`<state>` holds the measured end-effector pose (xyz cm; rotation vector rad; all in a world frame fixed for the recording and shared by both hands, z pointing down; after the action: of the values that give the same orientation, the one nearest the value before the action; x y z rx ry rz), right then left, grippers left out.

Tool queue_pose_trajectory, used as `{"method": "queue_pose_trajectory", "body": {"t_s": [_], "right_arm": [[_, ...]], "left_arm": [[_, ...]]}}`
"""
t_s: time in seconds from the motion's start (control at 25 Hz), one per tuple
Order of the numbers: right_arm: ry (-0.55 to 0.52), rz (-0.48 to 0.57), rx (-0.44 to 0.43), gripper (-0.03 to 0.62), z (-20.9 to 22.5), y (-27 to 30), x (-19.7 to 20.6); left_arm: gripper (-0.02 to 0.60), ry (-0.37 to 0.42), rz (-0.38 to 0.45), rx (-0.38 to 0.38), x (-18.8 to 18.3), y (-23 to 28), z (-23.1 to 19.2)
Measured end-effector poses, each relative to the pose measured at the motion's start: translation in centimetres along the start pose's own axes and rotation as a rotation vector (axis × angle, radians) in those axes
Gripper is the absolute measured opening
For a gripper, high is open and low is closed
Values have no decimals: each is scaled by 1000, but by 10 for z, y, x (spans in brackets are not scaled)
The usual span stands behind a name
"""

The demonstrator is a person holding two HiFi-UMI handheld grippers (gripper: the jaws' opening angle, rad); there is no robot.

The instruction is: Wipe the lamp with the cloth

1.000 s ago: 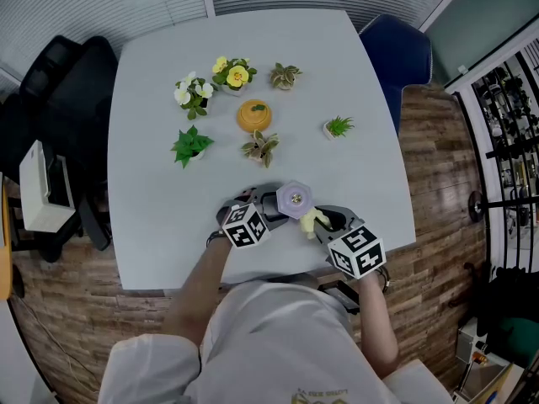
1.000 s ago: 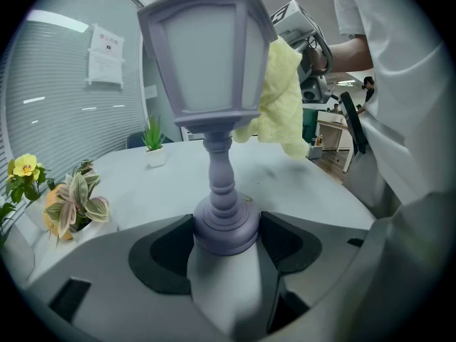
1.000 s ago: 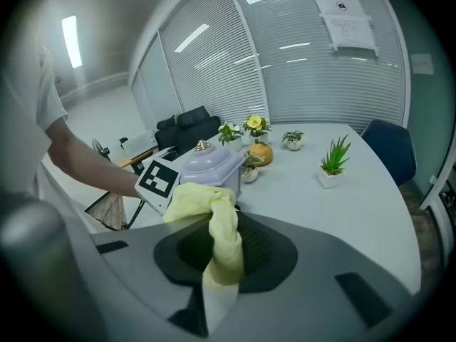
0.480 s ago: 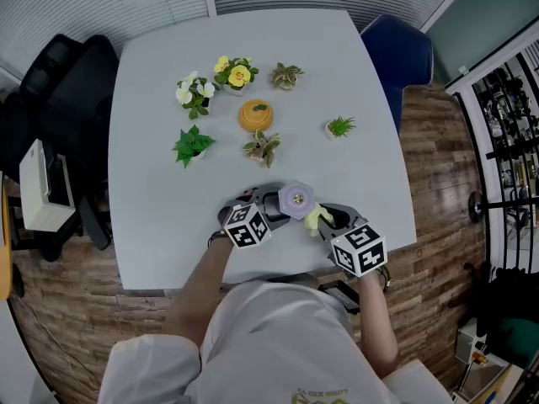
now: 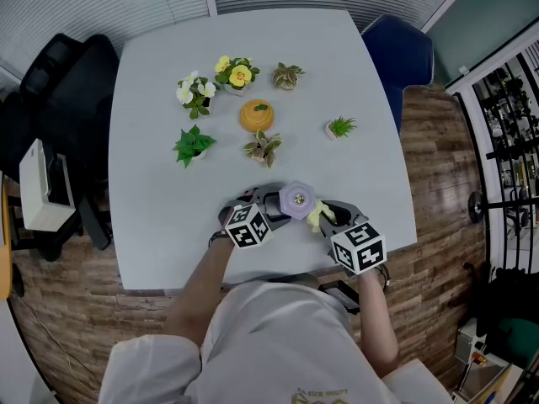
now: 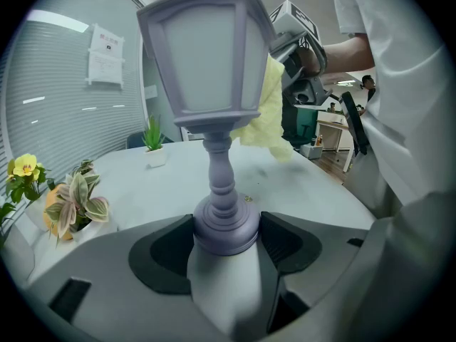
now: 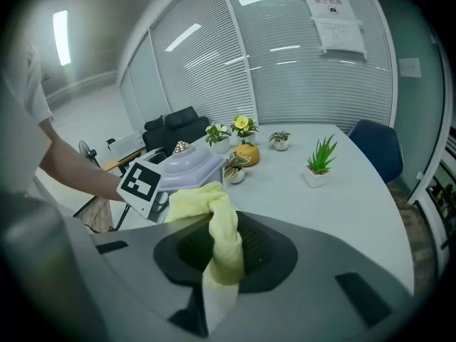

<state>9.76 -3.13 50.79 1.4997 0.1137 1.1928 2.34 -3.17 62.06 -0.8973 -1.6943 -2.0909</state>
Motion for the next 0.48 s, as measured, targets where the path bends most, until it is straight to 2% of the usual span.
{"method": "queue_pose_trajectory", "body": {"t_s": [0.48], "right_arm": [[9,22,17,72,8,7,-12]], "left_arm": [[303,1,1,-1,1,0,0]]}}
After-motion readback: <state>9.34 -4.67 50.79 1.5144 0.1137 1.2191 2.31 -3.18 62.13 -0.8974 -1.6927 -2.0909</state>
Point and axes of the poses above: the fingertips, and each gripper's own axes: y forward along the fingers, z to its right, x out of its underside, the point moved 2 cm from there along -y, backward along the fingers, and after that the axes turned 8 degrees about -z, right-handed, at the moved point
